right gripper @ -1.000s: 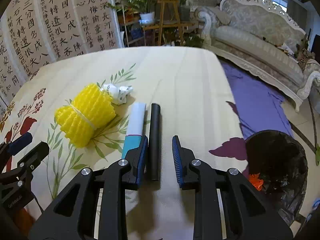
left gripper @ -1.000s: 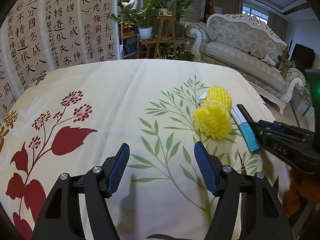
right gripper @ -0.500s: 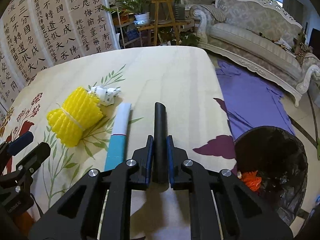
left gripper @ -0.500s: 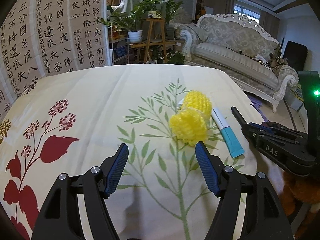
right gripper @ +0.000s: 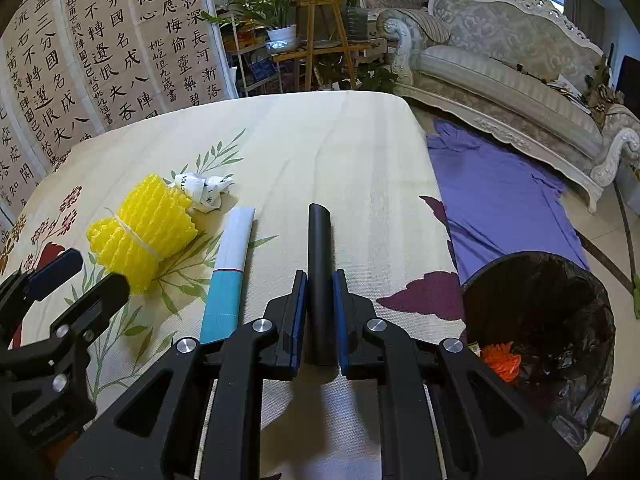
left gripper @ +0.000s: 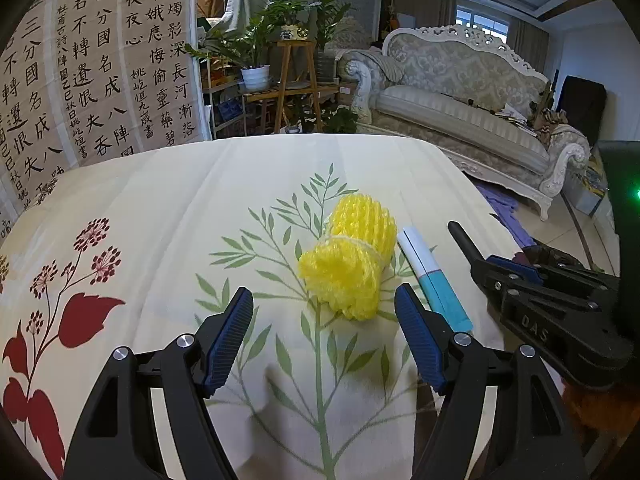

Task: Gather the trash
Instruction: 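Grasp the black rod with the right gripper while the left closes on the yellow sleeves, then carry the yellow sleeves and black rod in both grippers over the bin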

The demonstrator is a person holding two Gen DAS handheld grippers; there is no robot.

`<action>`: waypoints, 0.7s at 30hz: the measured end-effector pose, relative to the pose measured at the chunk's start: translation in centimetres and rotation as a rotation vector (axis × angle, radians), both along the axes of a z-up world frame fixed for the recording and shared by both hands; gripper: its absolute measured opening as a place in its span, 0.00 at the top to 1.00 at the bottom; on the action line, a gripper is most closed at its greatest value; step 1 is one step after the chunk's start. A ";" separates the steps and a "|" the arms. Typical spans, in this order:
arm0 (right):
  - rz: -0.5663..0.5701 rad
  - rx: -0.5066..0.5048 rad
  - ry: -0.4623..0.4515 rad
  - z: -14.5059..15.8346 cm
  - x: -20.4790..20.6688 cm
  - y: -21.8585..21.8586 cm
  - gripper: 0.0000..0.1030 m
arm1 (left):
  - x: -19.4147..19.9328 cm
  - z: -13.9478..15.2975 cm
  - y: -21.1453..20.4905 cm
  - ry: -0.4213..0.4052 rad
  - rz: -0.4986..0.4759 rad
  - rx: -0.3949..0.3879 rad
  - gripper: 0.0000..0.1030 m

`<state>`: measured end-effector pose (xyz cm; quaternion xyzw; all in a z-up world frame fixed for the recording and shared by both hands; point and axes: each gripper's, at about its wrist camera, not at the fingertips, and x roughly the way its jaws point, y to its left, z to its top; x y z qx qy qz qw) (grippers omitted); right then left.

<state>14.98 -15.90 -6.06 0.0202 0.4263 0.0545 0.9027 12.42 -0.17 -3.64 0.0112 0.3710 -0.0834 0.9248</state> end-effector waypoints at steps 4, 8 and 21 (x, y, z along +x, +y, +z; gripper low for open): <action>0.000 -0.005 -0.001 0.0 0.0 0.0 0.87 | 0.7 -0.2 0.0 0.010 -0.006 -0.016 0.41; 0.000 -0.011 -0.001 0.0 0.0 -0.1 0.87 | 1.4 -0.7 0.0 0.053 -0.039 -0.039 0.75; -0.001 -0.036 -0.003 0.1 -0.2 0.1 0.87 | -1.3 -0.1 1.3 0.025 -0.036 -0.065 0.79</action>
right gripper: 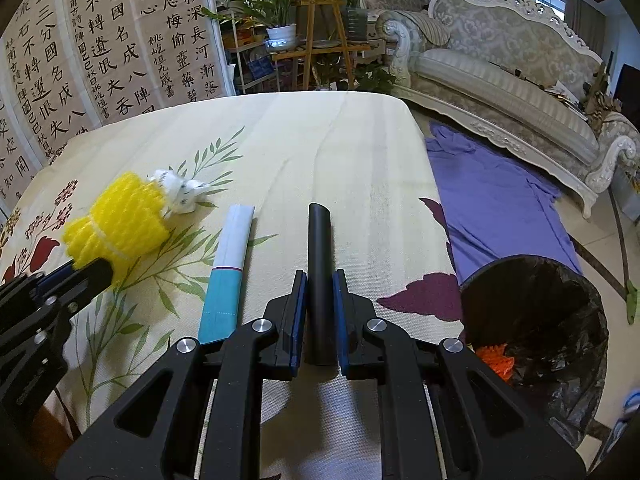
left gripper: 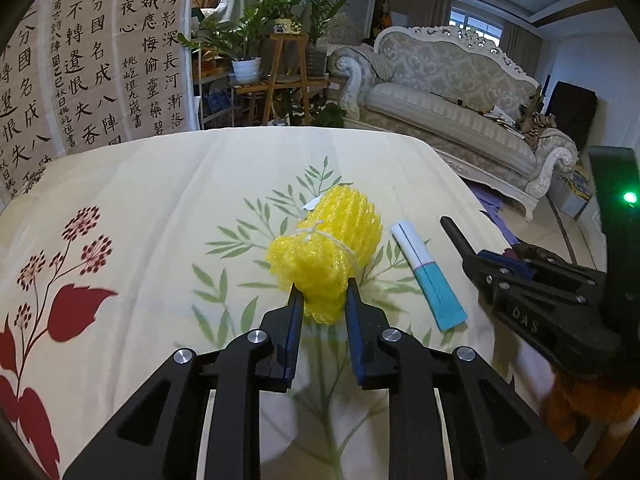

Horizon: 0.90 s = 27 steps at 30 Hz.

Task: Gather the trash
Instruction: 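Carry the yellow sleeves and black rod in both grippers over the bin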

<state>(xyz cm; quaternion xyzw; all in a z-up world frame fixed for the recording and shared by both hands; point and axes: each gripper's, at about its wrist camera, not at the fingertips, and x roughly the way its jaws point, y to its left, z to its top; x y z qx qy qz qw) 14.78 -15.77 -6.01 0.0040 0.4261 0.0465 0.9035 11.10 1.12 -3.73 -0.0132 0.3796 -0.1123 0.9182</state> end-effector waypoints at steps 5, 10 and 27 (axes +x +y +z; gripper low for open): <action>-0.001 -0.012 0.000 0.0 0.1 0.1 0.87 | -1.2 -0.1 1.2 0.012 0.002 0.009 0.79; -0.003 -0.018 -0.001 0.1 0.0 0.2 0.87 | -2.4 -0.7 2.5 0.041 -0.030 -0.006 0.79; -0.016 -0.006 -0.021 0.5 -1.9 0.1 0.87 | -4.6 0.1 4.7 0.003 0.040 -0.002 0.79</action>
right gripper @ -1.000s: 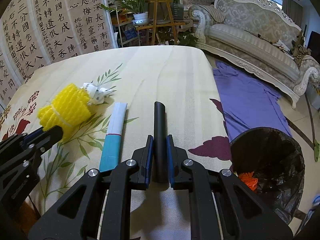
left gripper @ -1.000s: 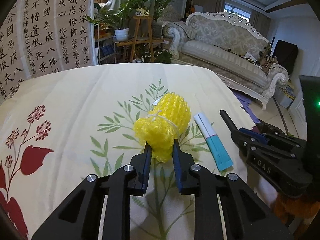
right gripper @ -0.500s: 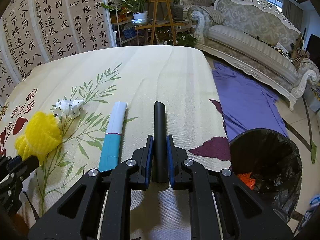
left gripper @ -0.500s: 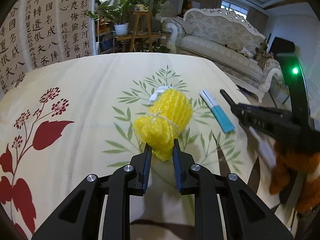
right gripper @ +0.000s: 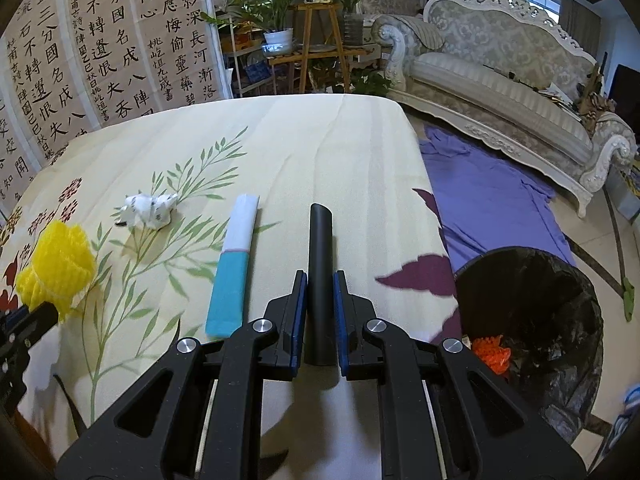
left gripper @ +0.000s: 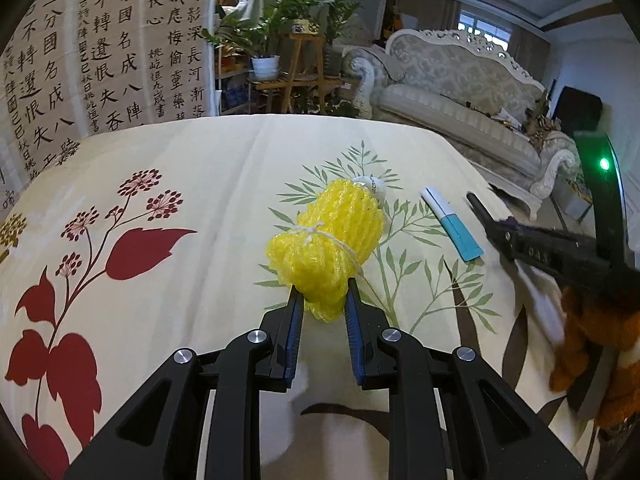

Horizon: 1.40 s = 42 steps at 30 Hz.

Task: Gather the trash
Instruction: 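Carry the yellow sleeves and black rod in both grippers over the bin, then open both grippers to drop the yellow sleeves and black rod into the bin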

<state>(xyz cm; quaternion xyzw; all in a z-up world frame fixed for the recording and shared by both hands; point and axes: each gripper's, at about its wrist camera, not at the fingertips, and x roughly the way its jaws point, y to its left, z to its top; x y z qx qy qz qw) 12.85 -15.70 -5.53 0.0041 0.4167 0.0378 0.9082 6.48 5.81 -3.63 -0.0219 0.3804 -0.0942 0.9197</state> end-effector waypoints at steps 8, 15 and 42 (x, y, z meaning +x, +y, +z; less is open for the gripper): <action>-0.035 0.000 -0.028 0.5 -3.6 -1.3 0.87 | -1.1 1.3 -1.2 -0.045 -0.002 -0.034 0.79; -0.110 0.006 -0.069 1.8 -6.8 -4.5 0.87 | -1.9 2.3 -5.0 -0.070 -0.076 -0.055 0.79; -0.398 0.011 -0.093 0.0 -9.8 -18.9 0.87 | 1.0 0.7 -23.2 -0.058 -0.361 -0.003 0.78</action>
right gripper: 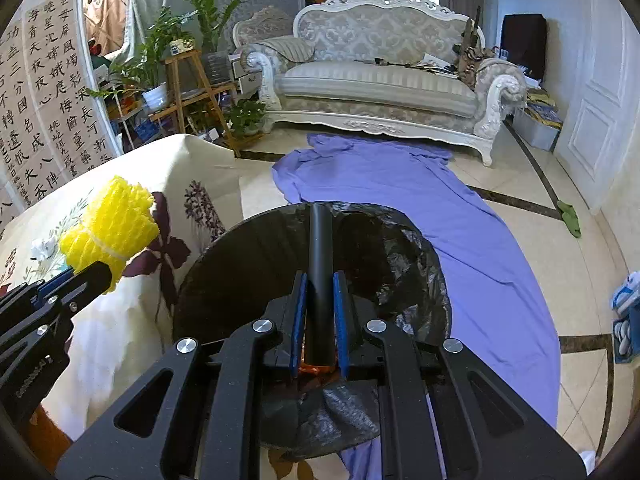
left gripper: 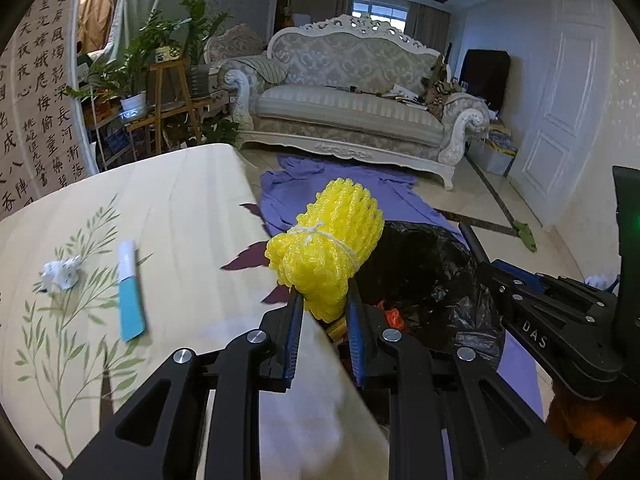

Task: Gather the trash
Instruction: 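Open both grippers to drop the yellow sleeves and black rod into the bin, then move both open grippers back over the white paper and blue tube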

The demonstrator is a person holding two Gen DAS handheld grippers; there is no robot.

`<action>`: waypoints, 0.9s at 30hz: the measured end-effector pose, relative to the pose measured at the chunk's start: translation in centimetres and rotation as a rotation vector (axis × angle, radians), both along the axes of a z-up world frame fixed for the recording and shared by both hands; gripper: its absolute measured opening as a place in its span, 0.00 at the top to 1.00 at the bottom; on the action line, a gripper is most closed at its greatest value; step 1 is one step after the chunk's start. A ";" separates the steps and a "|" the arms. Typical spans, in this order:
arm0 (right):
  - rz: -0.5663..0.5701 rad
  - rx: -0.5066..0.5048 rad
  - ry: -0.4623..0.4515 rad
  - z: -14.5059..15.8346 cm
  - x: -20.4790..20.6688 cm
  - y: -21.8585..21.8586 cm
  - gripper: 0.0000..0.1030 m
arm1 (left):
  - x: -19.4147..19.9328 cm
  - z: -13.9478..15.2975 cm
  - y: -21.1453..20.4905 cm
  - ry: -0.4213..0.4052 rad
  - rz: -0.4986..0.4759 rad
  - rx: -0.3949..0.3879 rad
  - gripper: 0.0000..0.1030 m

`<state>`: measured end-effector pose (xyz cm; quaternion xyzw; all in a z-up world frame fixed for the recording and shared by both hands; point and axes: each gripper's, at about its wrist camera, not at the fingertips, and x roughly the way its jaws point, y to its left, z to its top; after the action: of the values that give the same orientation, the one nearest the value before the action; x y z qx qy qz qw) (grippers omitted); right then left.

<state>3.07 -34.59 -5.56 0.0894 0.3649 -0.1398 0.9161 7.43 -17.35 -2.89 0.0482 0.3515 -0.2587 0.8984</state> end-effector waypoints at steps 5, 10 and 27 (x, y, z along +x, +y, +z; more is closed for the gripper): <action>-0.030 0.009 -0.003 -0.6 0.1 -1.0 0.75 | 0.4 -0.7 -0.6 0.022 0.010 0.026 0.60; -0.043 0.014 0.003 -1.0 0.0 -1.2 0.75 | 0.4 -0.9 -0.2 0.031 0.020 0.021 0.52; 0.058 0.023 -0.014 0.3 0.7 3.8 0.64 | -0.3 0.5 5.6 -0.003 0.130 0.025 0.45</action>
<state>3.81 -30.79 -5.22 0.0905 0.3625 -0.1083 0.9212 7.11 -11.73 -2.43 0.0369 0.3559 -0.1955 0.9131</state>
